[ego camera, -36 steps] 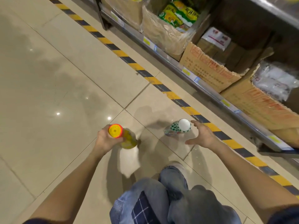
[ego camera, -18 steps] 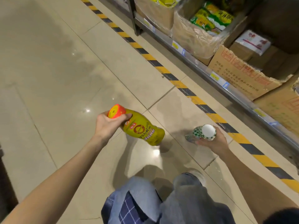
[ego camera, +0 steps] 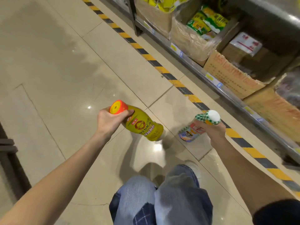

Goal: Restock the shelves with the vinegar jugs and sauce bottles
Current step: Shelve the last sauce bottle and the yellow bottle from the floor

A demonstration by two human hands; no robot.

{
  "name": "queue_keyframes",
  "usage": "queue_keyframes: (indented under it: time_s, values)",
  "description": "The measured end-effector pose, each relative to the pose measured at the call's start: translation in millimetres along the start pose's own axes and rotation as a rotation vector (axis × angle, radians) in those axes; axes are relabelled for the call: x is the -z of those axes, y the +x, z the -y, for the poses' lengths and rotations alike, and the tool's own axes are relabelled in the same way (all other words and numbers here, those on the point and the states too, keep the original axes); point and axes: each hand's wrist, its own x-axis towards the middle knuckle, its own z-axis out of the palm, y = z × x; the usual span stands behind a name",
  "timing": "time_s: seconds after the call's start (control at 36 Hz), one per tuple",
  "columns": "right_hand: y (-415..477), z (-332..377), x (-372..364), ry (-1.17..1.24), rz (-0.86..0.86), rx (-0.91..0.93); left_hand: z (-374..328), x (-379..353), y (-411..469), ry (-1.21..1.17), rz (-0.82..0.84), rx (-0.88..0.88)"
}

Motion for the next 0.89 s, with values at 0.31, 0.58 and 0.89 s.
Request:
queue_keyframes:
  time_s: [0.31, 0.58, 0.89]
  values:
    - [-147, 177, 69, 0.055, 0.003, 0.073, -156, 55, -76, 0.047, 0.125, -0.065]
    - [-301, 351, 154, -0.11, -0.052, 0.285, -349, 136, -177, 0.044, 0.338, -0.264]
    - [-450, 497, 250, -0.222, -0.19, 0.587, -516, 190, -272, -0.029, 0.279, -0.595]
